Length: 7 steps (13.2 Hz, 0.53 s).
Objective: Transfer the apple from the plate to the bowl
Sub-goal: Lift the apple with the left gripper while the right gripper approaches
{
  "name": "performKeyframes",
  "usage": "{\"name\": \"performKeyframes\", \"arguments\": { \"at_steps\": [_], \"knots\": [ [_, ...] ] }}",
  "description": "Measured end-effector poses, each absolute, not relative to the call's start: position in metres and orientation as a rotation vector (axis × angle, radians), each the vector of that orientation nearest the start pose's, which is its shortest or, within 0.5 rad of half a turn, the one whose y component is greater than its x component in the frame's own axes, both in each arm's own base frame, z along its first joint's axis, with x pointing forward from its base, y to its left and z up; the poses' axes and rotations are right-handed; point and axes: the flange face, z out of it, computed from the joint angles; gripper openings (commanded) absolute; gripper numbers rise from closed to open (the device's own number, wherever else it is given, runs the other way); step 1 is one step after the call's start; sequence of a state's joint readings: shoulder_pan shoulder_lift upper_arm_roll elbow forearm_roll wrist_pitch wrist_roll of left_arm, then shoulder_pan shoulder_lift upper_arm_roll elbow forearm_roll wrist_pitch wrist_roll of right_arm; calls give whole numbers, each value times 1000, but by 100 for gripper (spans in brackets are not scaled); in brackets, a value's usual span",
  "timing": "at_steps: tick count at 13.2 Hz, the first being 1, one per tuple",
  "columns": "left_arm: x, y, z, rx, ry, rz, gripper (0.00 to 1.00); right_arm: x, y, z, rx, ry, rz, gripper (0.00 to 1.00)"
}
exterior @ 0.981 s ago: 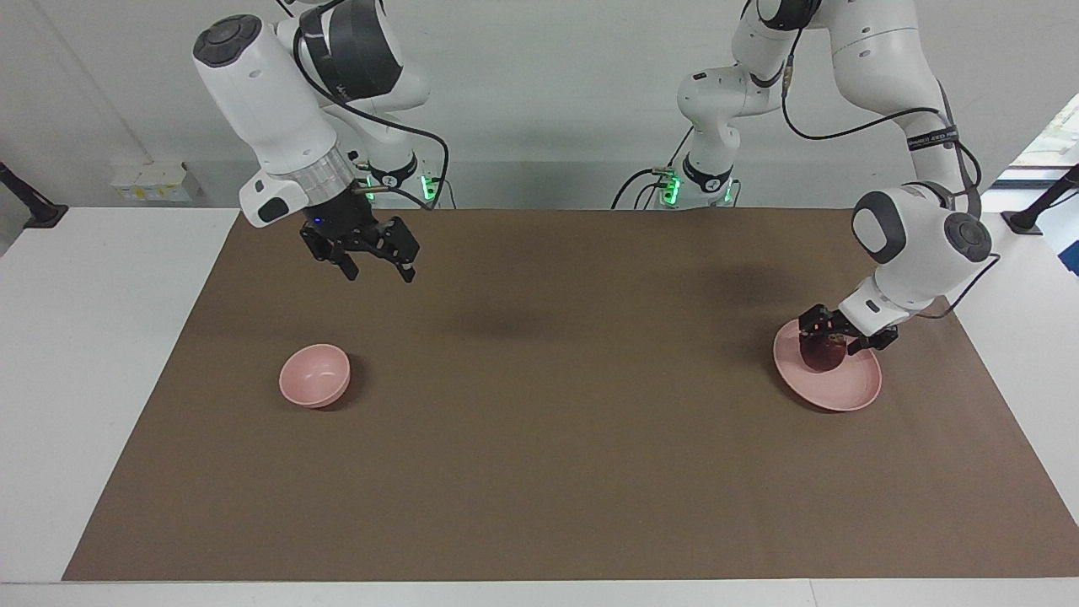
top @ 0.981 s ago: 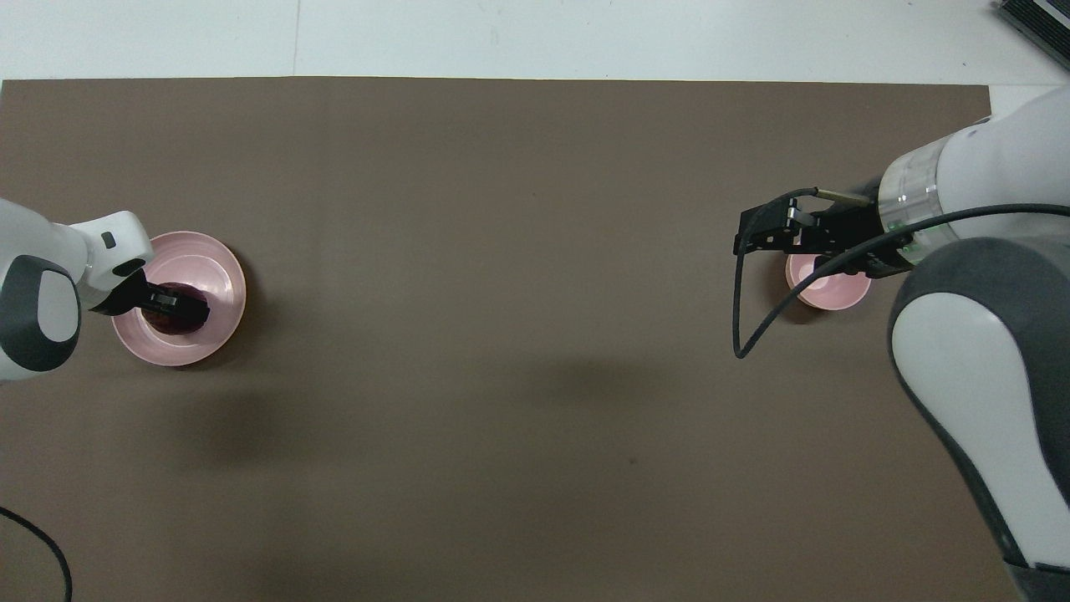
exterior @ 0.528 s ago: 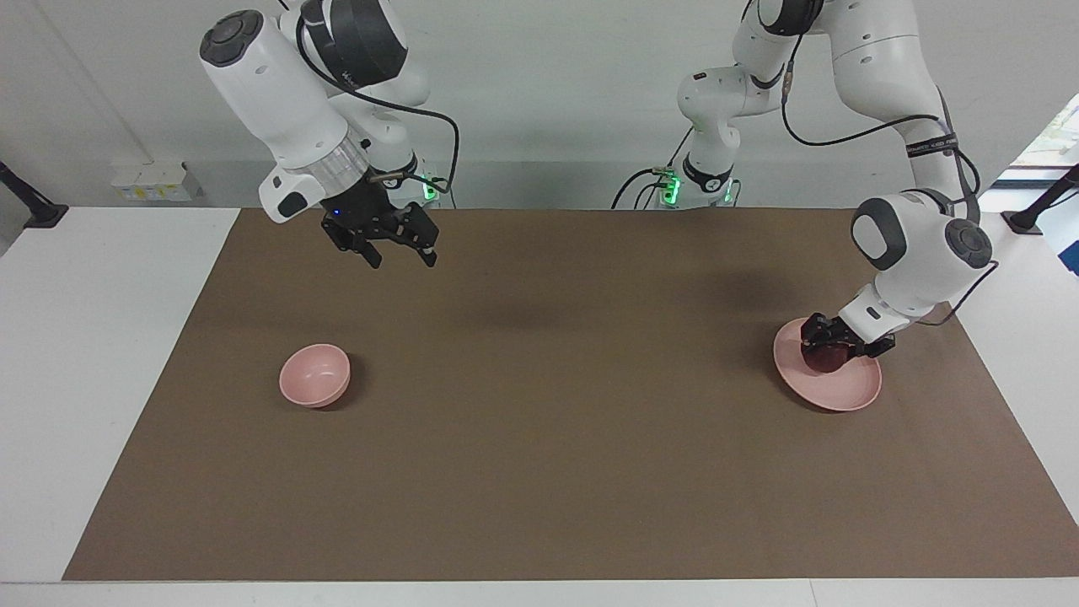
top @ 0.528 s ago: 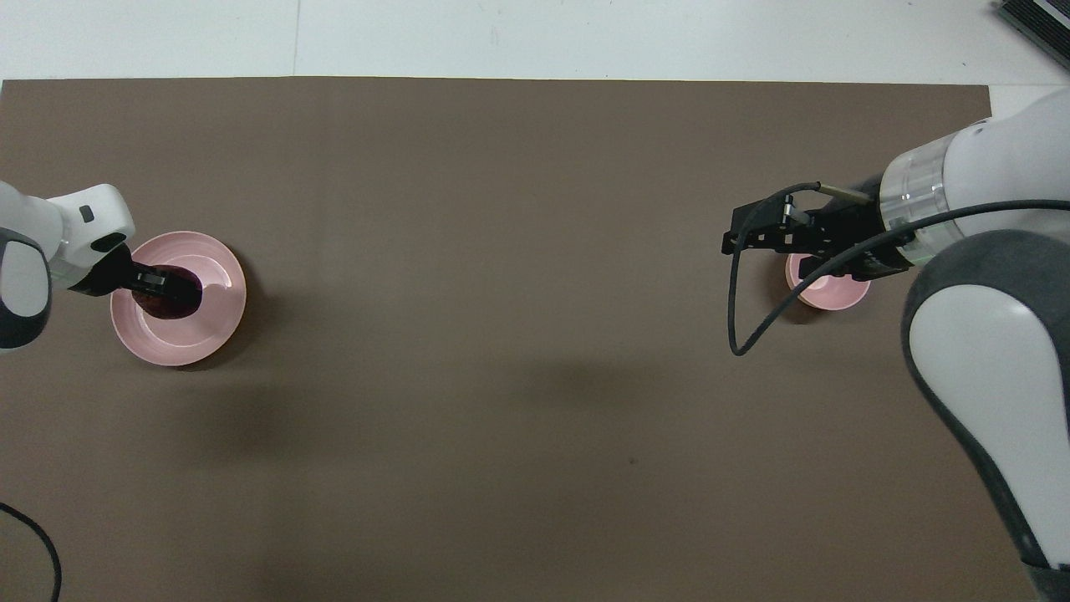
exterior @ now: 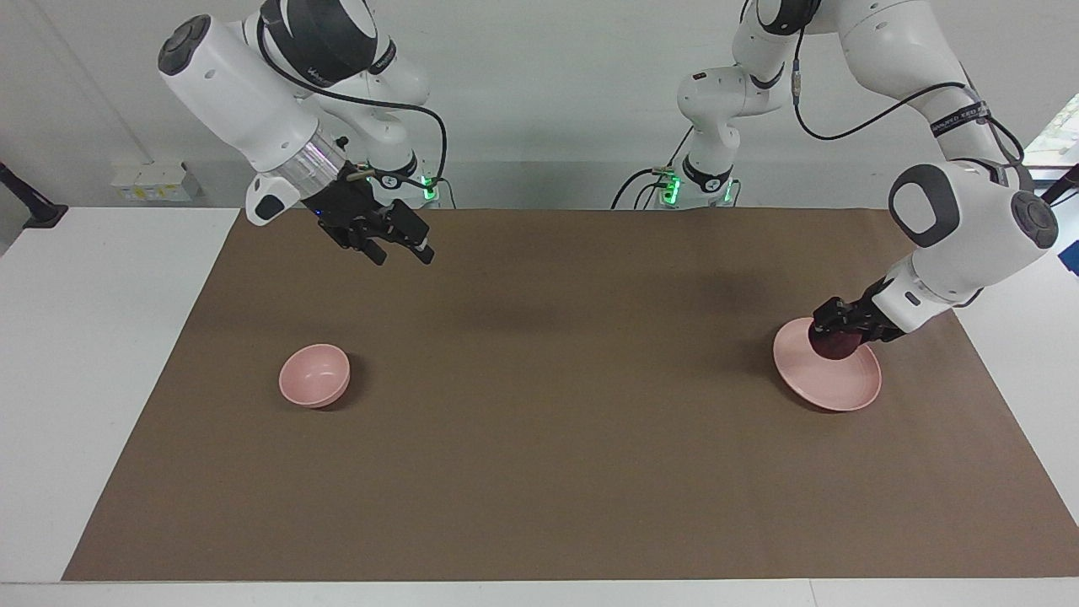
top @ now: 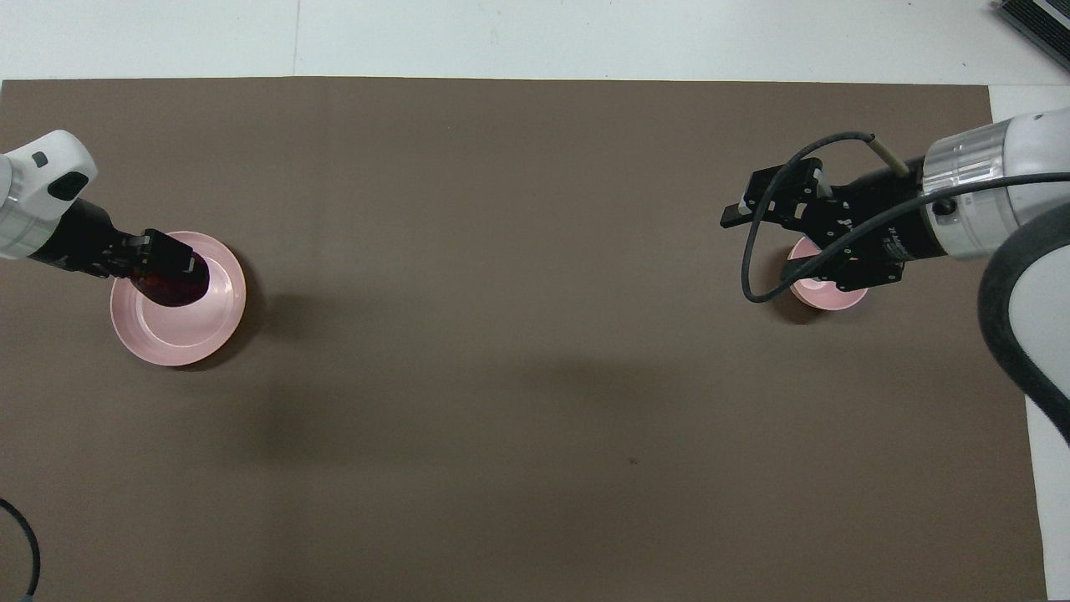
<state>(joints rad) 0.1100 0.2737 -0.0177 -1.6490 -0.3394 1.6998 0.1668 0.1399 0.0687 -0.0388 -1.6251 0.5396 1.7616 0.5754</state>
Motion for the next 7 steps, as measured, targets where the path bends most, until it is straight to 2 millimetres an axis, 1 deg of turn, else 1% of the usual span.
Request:
{"name": "performKeyframes", "arguments": {
  "at_steps": [2, 4, 5, 7],
  "knots": [
    [618, 9, 452, -3573, -267, 413, 0, 582, 117, 590, -2474, 855, 203, 100],
    [617, -17, 456, -3611, -502, 543, 0, 579, 128, 590, -2456, 917, 230, 100],
    [616, -32, 459, -3617, -618, 628, 0, 579, 130, 591, -2456, 915, 230, 100],
    [614, -63, 465, -3606, -840, 803, 0, 579, 134, 591, -2473, 836, 178, 100]
  ]
}}
